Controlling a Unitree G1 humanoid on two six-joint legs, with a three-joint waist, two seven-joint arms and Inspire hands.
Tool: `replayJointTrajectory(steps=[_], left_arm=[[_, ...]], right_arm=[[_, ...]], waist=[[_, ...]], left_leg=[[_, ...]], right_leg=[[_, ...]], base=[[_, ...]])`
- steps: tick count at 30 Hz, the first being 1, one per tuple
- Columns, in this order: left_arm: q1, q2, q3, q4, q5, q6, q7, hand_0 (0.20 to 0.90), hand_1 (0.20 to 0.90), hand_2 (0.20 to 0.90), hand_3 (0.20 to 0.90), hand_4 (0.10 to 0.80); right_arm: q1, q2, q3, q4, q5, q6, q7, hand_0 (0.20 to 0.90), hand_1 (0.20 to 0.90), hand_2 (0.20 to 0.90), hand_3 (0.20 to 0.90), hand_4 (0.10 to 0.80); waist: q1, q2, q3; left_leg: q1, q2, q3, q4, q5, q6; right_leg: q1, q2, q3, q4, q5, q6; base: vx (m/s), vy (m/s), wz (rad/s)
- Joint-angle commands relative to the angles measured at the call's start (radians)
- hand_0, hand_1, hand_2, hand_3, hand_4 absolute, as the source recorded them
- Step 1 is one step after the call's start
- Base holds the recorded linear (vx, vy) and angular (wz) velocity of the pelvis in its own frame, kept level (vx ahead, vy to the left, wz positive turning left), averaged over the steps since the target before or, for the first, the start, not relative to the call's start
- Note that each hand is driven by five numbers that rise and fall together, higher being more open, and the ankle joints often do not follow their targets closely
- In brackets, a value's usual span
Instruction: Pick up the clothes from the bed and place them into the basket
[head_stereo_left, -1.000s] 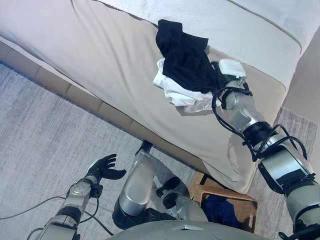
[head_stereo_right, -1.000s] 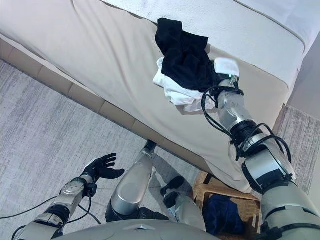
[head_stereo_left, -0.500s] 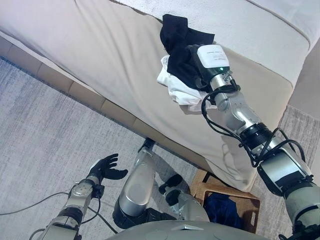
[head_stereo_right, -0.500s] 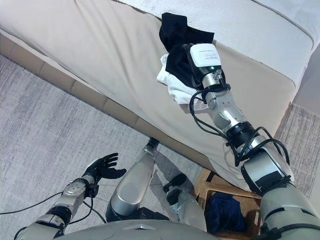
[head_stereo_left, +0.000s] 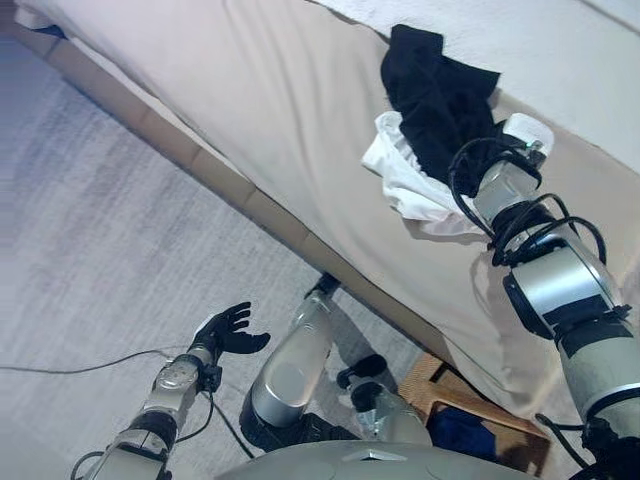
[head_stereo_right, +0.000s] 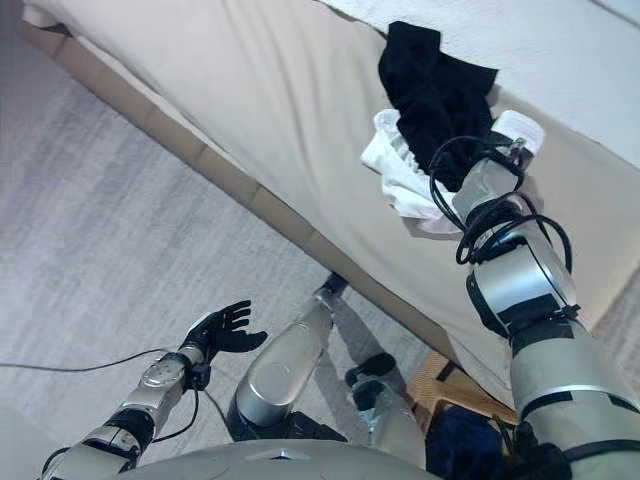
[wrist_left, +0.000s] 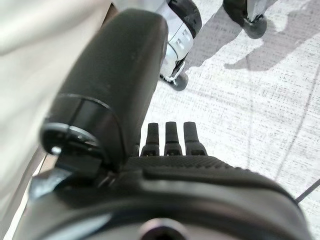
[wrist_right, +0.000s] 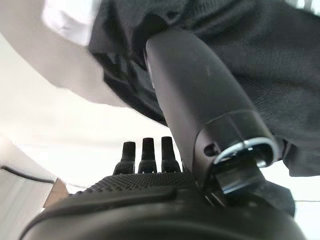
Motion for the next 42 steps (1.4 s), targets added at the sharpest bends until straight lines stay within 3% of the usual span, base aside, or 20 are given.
replayJointTrajectory(steps=[1,5,13,18,23,31,38,42], left_arm=[[0.041,0.053,-0.052,-0.025,-0.018,-0.008,-0.016,0.900,0.900,0.900,0.900,0.800],[0.049,0.061,-0.043,-0.001,-0.010,-0.012,-0.012,0.900,0.900,0.900,0.900,0.800],[0.065,0.082,-0.030,0.005,0.006,-0.038,0.004,0.900,0.900,0.900,0.900,0.800],[0.099,0.095,-0.019,0.025,0.041,-0.029,0.010,0.900,0.900,0.900,0.900,0.800],[0.132,0.105,-0.014,0.074,0.116,0.021,0.018,0.900,0.900,0.900,0.900,0.800],[0.146,0.092,-0.033,0.152,0.178,0.093,0.019,0.900,0.900,0.900,0.900,0.800],[0.138,0.068,-0.060,0.175,0.212,0.143,-0.011,0.900,0.900,0.900,0.900,0.800],[0.132,0.054,-0.074,0.165,0.228,0.155,-0.035,0.900,0.900,0.900,0.900,0.800]], right_arm=[[-0.122,-0.077,0.049,-0.112,0.002,-0.026,-0.103,0.300,0.300,0.300,0.200,0.100],[-0.134,-0.085,0.058,-0.159,0.056,-0.059,-0.154,0.300,0.300,0.300,0.200,0.100],[-0.151,-0.130,-0.008,-0.354,0.199,-0.155,-0.405,0.300,0.300,0.300,0.200,0.100],[-0.135,-0.244,-0.100,-0.499,0.221,-0.259,-0.551,0.300,0.300,0.300,0.200,0.100],[-0.092,-0.388,-0.164,-0.627,0.252,-0.284,-0.585,0.300,0.300,0.300,0.200,0.100],[-0.058,-0.561,-0.192,-0.664,0.262,-0.299,-0.550,0.300,0.300,0.300,0.200,0.100],[-0.030,-0.676,-0.246,-0.746,0.284,-0.343,-0.599,0.300,0.300,0.300,0.200,0.100],[0.020,-0.727,-0.295,-0.795,0.306,-0.352,-0.556,0.300,0.300,0.300,0.200,0.100]], waist=[[0.040,-0.004,0.027],[0.029,-0.021,0.026],[-0.019,-0.072,-0.023],[-0.077,-0.104,-0.112],[-0.146,-0.137,-0.233],[-0.266,-0.141,-0.376],[-0.380,-0.115,-0.433],[-0.441,-0.092,-0.447]], left_leg=[[0.038,0.022,0.072,-0.101,-0.032,0.086],[0.052,0.031,0.081,-0.102,-0.044,0.087],[0.142,0.072,0.122,-0.167,-0.055,0.076],[0.223,0.092,0.161,-0.223,-0.061,0.070],[0.317,0.096,0.206,-0.252,-0.084,0.069],[0.429,0.093,0.280,-0.263,-0.100,0.085],[0.499,0.110,0.355,-0.290,-0.114,0.078],[0.519,0.117,0.407,-0.291,-0.123,0.072]], right_leg=[[-0.064,-0.057,-0.002,0.200,0.034,-0.038],[-0.063,-0.056,0.005,0.188,0.057,-0.025],[-0.005,-0.022,0.060,0.105,0.088,-0.009],[0.047,0.013,0.108,0.025,0.097,-0.002],[0.108,0.058,0.156,-0.059,0.099,0.011],[0.150,0.095,0.225,-0.105,0.103,0.006],[0.160,0.126,0.308,-0.152,0.095,-0.014],[0.153,0.136,0.352,-0.166,0.091,-0.023]], base=[[-0.043,0.009,0.12],[-0.011,-0.001,0.01],[-0.010,-0.053,-0.24],[0.012,-0.041,-0.28],[0.049,-0.058,-0.37],[0.033,-0.052,-0.29],[-0.041,-0.099,-0.33],[-0.064,-0.077,-0.46]])
